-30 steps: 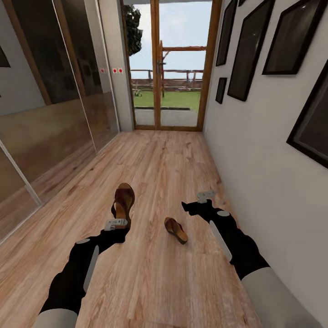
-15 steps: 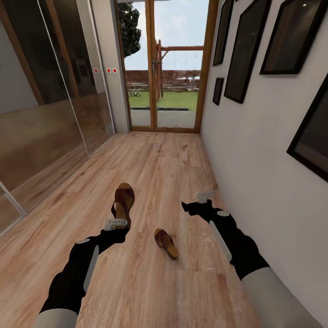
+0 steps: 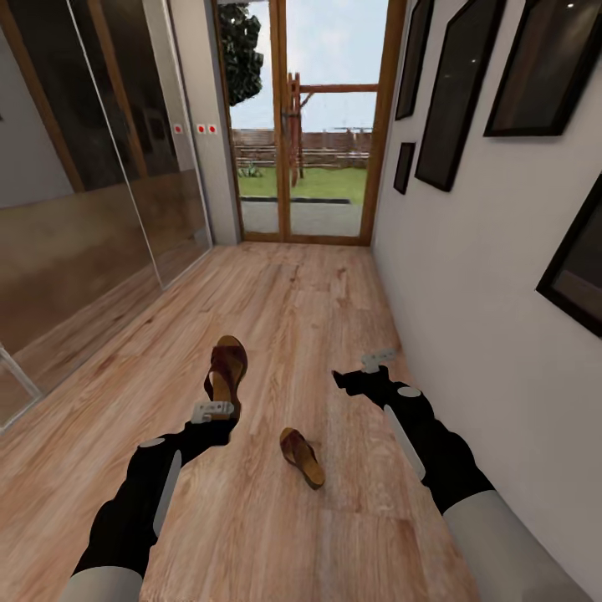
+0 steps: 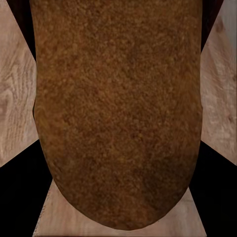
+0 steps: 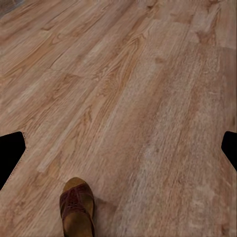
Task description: Pick up the two gym shoes and the two sandals from the corridor floor and place them onto the hallstand (shoe rack) in the corridor, making sure they are on the rack and not on the floor. Arrange them so the two gym shoes are next to each other and the two sandals are next to each other.
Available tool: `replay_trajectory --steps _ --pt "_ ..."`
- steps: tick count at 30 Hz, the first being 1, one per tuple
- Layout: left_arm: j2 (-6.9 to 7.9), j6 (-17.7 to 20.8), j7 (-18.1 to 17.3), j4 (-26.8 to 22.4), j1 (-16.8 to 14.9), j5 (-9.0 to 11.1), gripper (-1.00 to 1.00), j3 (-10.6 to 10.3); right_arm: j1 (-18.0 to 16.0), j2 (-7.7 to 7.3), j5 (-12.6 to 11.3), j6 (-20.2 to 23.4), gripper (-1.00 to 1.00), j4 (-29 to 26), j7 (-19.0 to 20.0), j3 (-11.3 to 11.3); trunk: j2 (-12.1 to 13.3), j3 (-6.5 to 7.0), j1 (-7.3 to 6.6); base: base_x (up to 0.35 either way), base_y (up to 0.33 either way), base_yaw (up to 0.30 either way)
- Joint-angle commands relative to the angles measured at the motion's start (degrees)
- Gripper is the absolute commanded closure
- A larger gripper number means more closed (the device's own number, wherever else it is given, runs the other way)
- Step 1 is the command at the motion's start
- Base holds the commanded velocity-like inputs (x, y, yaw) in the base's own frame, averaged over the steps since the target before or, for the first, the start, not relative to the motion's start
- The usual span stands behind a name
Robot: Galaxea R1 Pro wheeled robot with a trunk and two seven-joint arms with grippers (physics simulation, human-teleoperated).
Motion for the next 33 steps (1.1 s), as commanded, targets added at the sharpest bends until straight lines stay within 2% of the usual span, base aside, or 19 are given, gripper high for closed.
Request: replay_trajectory --steps 1,9,15,33 --pt "-0.08 0.19 -0.55 -0.06 -0.04 -0.62 1.0 0.21 -0.02 -0.07 -0.58 0.27 -1.0 -0.1 -0.15 0.1 -0.02 -0.07 -0.01 0.001 0.0 0.231" --pt "-0.08 0.19 -0.55 -0.06 -0.06 -0.61 1.0 0.21 -0.02 -0.07 -0.58 0.35 -1.0 -0.12 -0.16 0.06 -0.02 -0.27 -0.01 0.005 0.0 0.266" --pt "-0.08 0.19 -0.55 -0.06 -0.05 -0.54 1.0 0.21 -0.02 -0.07 -0.59 0.36 -1.0 -0.12 -0.16 0.1 -0.02 -0.41 -0.01 0.162 -0.107 0.231" --pt "-0.08 0.19 -0.55 -0.06 -0.06 -0.56 1.0 0.21 -0.02 -0.07 -0.59 0.37 -1.0 -0.21 -0.15 0.02 -0.02 -0.43 -0.01 0.152 -0.118 0.013"
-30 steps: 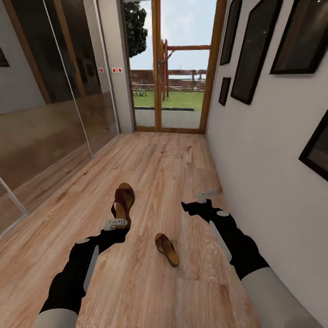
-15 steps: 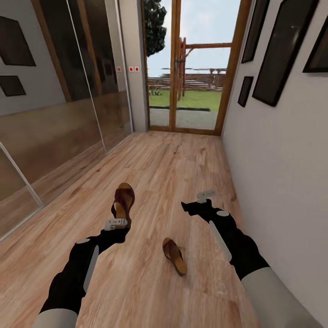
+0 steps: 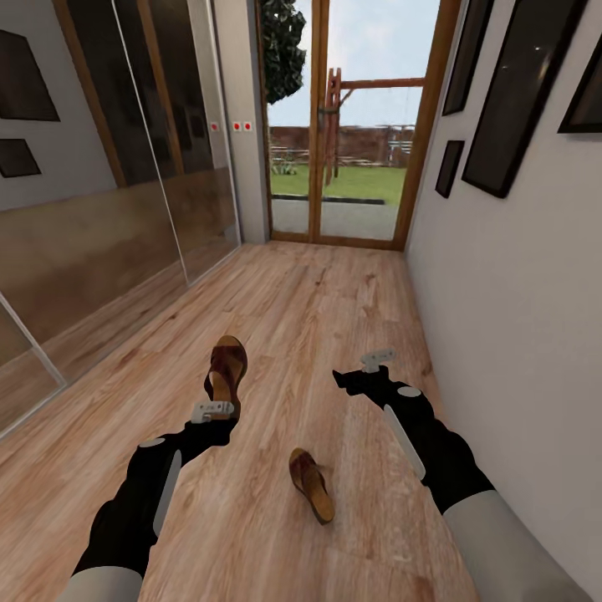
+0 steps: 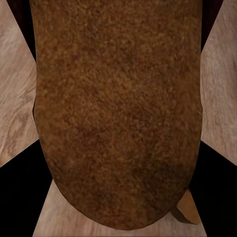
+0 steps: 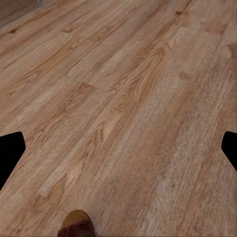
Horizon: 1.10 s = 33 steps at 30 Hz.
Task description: Pick up the two gym shoes and the two sandals from the corridor floor and place them onto the hallstand (shoe rack) in the corridor, making sure they are on the rack and not on the floor. Arrange them so the two gym shoes are next to each other and the two sandals are next to each other.
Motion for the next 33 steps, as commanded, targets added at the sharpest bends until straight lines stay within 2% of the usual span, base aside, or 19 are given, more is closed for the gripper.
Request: replay_trajectory --steps 1,12,33 --pt "-0.08 0.2 -0.56 -0.08 -0.04 -0.6 1.0 0.21 -0.03 -0.06 -0.57 0.26 -1.0 -0.07 -0.15 0.11 -0.02 -0.05 -0.01 0.022 -0.017 0.0" --pt "-0.08 0.2 -0.56 -0.08 -0.02 -0.61 1.0 0.21 -0.03 -0.06 -0.57 0.26 -1.0 0.01 -0.16 0.15 -0.02 -0.05 -0.01 0.142 -0.002 0.0" --pt "-0.43 0.11 -0.56 -0.08 0.21 -0.48 1.0 0.21 -0.03 -0.06 -0.75 0.17 -1.0 0.19 -0.07 0.28 -0.02 -0.05 -0.01 0.005 0.0 0.0"
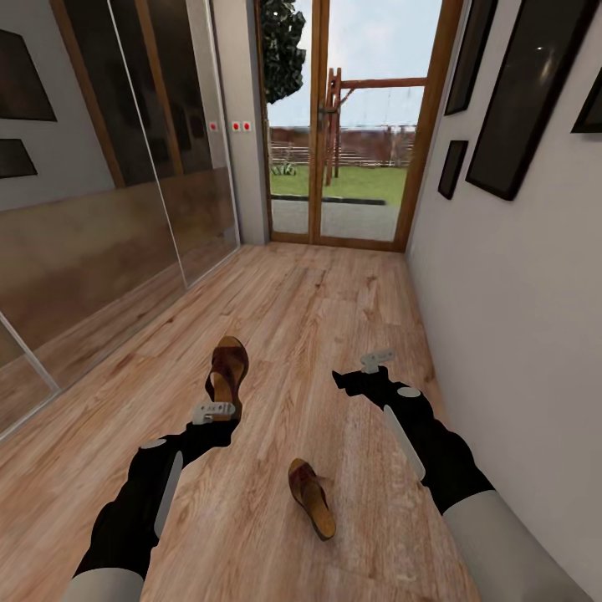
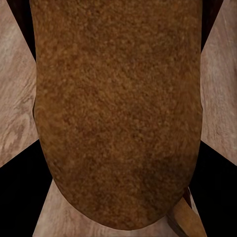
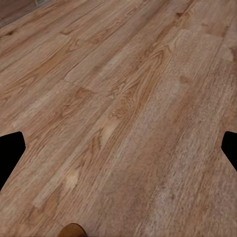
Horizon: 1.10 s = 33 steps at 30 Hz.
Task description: Pick up the two gym shoes and the two sandals from the corridor floor and place them onto the hallstand (shoe rack) in the corridor, making sure they are on the rack and not on the floor. Arrange them so the two gym shoes are next to each other and the two sandals are next to each other.
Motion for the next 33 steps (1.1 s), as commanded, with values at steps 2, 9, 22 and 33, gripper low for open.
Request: replay_trajectory --steps 2,9,22,33 --pt "-0.08 0.05 -0.56 -0.09 -0.04 -0.6 1.0 0.21 -0.03 -0.06 -0.51 0.26 -1.0 -0.07 -0.16 0.11 -0.02 -0.05 -0.01 0.0 0.0 0.029" --pt "-0.08 -0.14 -0.56 -0.08 -0.04 -0.6 1.0 0.21 -0.03 -0.06 -0.47 0.26 -1.0 -0.07 -0.15 0.11 -0.02 -0.05 -0.01 0.0 0.0 0.227" --pt "-0.08 -0.15 -0.56 -0.11 -0.04 -0.6 1.0 0.21 -0.03 -0.06 -0.46 0.26 -1.0 -0.07 -0.2 0.06 -0.02 -0.05 -0.01 0.0 0.075 0.096" --pt "-0.08 -0.11 -0.58 -0.37 -0.2 -0.76 1.0 -0.03 -0.03 0.03 -0.75 -13.85 -1.0 22.91 -0.12 -0.13 -0.02 -0.05 -0.01 0.0 0.001 0.0"
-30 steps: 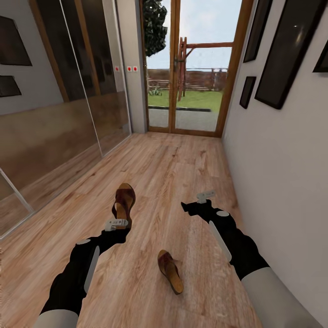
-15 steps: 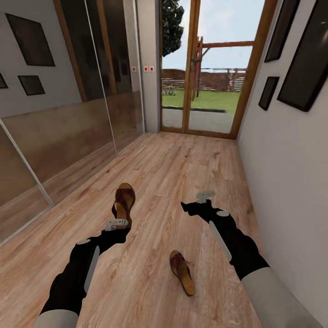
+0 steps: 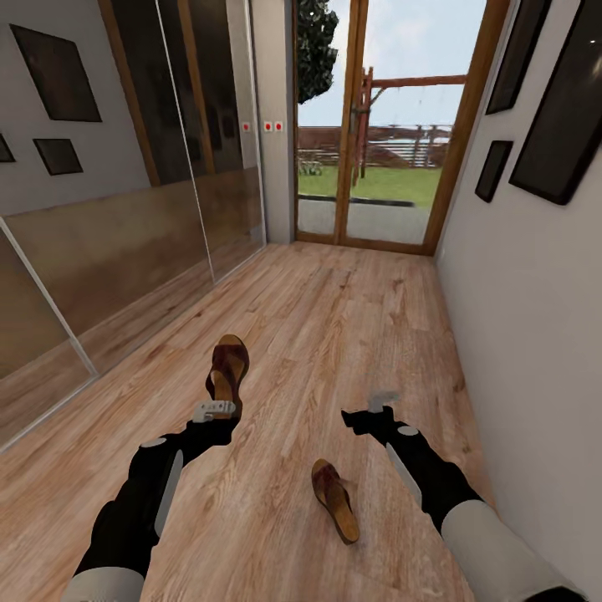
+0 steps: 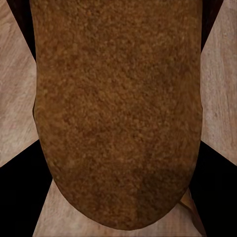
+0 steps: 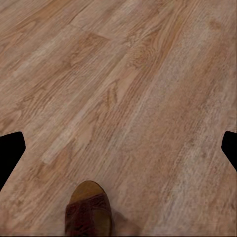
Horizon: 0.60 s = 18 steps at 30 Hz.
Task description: Pick up the two gym shoes and the two sandals from the corridor floor and place them onto the hallstand (shoe rack) in the corridor, making sure they are on the rack and not on the floor. Arrange them so the two gym shoes are next to each other and the two sandals are next to each other.
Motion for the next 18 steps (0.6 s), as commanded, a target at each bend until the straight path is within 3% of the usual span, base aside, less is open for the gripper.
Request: replay_trajectory --steps 1,5,12,15,18 --pt "-0.08 0.22 -0.55 -0.12 -0.08 -0.62 1.0 0.17 -0.03 -0.06 -0.6 -0.46 -1.0 0.94 -0.06 0.21 -0.02 -0.05 -0.01 0.0 0.0 0.0" --pt "-0.49 0.5 -0.54 -1.46 -1.58 -0.64 1.0 -0.05 -0.03 -0.06 -0.64 -3.86 -1.0 4.74 -0.02 0.38 -0.02 -0.05 -0.01 0.0 0.0 0.0" --pt "-0.82 0.43 -0.46 -2.92 -3.22 -0.71 1.0 -1.22 -0.03 -0.02 -0.47 -4.56 -1.0 9.34 -0.01 0.52 -0.02 -0.05 -0.01 0.0 0.0 0.0" --pt "-0.69 0.54 -0.45 -2.94 -3.29 -0.8 1.0 -4.2 -0.03 0.19 -0.24 -5.64 -1.0 17.06 -0.01 0.67 -0.02 -0.05 -0.01 0.0 0.0 0.0" --pt "-0.63 0.57 -0.45 -2.94 -3.3 -0.88 1.0 -5.47 -0.03 0.52 -0.29 -7.63 -1.0 19.38 -0.03 0.71 -0.02 -0.05 -0.01 0.0 0.0 0.0"
